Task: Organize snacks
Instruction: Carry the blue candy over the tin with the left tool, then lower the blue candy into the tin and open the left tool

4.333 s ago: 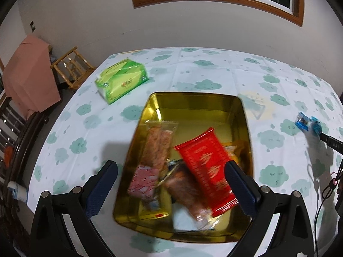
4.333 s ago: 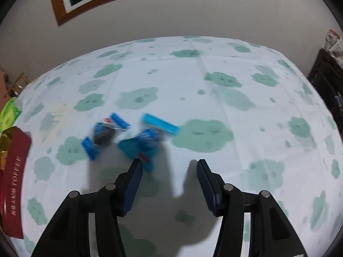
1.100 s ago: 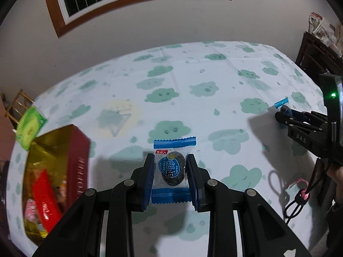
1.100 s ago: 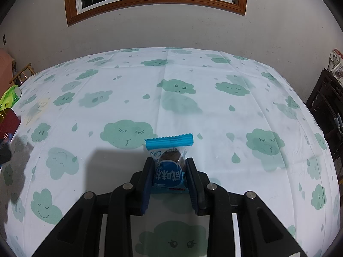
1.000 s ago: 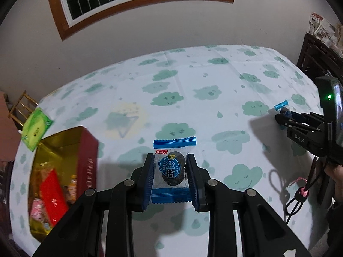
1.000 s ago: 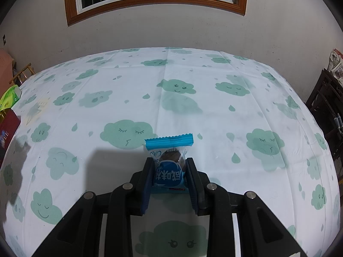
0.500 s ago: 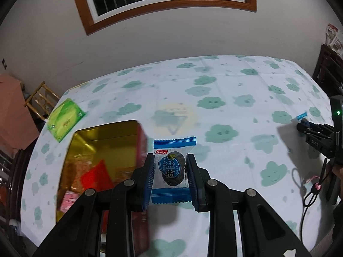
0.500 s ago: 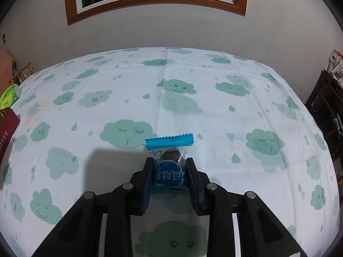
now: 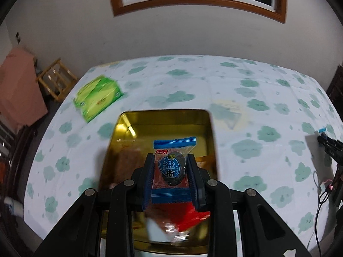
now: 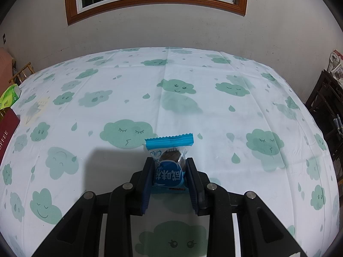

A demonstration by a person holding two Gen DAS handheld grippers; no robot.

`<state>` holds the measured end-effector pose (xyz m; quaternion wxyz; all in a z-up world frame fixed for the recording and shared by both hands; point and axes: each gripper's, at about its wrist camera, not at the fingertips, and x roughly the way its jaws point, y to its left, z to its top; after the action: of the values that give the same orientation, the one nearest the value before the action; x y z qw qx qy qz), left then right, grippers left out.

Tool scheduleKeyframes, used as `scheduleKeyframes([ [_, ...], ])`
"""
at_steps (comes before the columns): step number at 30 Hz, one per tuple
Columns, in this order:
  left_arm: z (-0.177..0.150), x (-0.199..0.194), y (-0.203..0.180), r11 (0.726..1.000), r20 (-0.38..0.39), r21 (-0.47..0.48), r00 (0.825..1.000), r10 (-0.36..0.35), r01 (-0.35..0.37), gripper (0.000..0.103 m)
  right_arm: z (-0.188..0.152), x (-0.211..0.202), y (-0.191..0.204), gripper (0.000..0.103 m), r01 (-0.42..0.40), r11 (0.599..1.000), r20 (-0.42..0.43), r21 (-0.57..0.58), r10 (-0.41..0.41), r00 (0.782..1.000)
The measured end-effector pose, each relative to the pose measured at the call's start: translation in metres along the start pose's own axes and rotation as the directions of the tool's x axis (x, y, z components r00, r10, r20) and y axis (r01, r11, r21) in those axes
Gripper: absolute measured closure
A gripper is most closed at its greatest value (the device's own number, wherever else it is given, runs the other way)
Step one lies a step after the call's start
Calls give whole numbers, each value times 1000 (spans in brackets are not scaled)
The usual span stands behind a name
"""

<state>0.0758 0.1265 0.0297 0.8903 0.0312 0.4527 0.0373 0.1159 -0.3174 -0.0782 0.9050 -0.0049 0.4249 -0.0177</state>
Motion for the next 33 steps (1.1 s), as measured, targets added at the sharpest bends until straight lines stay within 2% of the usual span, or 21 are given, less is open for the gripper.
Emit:
scheduleKeyframes([
  [6,-1,15,37,999,-36,-43,999,0,-2,77,0,0,0,73,0,1000,0,0,0,1000],
  [11,-6,31,51,998,-68,-55,998,9,-12,77,0,0,-1,73,0,1000,0,0,0,1000],
  [18,-15,49,47,1000,-99,-24,995,15,-17,77,0,0,0,73,0,1000,0,0,0,1000],
  [33,-14,50,39,998,-78,27,995,62,-60,74,0,0,0,73,0,1000,0,0,0,1000],
])
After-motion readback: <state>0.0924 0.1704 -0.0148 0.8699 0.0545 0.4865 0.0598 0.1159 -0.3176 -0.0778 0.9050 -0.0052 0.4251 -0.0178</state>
